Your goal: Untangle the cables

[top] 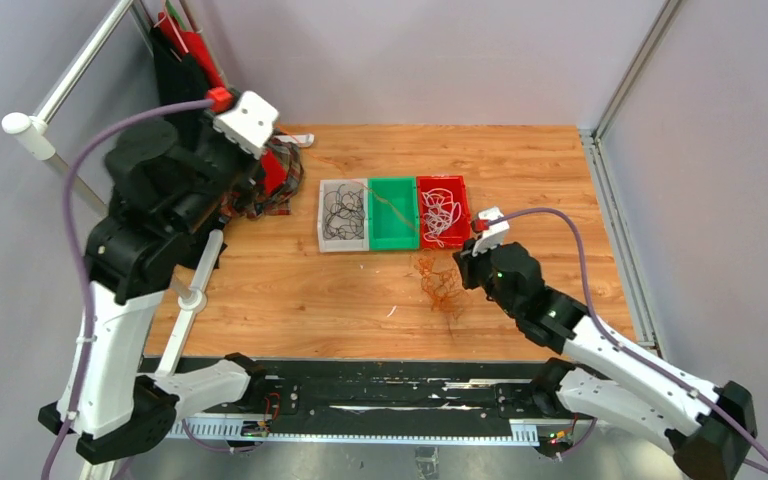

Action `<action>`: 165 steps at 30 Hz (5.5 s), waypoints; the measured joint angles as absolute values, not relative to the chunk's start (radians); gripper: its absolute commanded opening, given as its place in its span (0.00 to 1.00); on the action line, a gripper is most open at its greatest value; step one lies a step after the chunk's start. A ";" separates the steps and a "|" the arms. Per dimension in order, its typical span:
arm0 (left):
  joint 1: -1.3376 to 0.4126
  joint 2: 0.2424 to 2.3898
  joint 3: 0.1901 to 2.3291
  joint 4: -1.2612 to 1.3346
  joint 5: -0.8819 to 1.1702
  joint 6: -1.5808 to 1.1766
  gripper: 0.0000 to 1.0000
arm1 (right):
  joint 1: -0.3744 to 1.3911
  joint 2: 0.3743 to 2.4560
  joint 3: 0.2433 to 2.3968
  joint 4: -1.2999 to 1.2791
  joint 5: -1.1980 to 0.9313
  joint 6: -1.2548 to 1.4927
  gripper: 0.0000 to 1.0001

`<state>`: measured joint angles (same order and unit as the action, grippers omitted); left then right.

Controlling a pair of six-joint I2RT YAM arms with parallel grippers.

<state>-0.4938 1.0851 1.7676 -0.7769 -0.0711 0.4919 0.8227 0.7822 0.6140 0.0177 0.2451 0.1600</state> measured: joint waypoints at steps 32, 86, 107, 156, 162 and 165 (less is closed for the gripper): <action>-0.493 1.097 1.892 -0.662 0.318 0.334 0.00 | 0.753 0.812 0.500 0.044 -0.144 0.382 0.01; -0.499 1.643 1.828 -0.402 0.388 0.202 0.00 | 0.753 0.773 0.360 0.116 -0.145 0.372 0.01; -0.499 1.712 1.816 -0.397 0.369 0.235 0.00 | 0.753 0.746 0.353 0.108 -0.121 0.373 0.01; -0.599 1.925 1.649 -0.497 0.198 0.392 0.00 | 0.753 0.791 0.353 0.123 -0.101 0.373 0.01; -0.617 2.009 1.608 -0.471 0.134 0.397 0.00 | 0.753 0.785 0.353 0.119 -0.088 0.373 0.01; -0.618 2.049 1.609 -0.440 0.098 0.406 0.08 | 0.753 0.785 0.353 0.114 -0.081 0.373 0.01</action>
<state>-0.6178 2.0491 1.6089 -0.4400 0.0978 0.4057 0.7532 0.7845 0.3534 0.1139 -0.0814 0.3729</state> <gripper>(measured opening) 0.017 0.012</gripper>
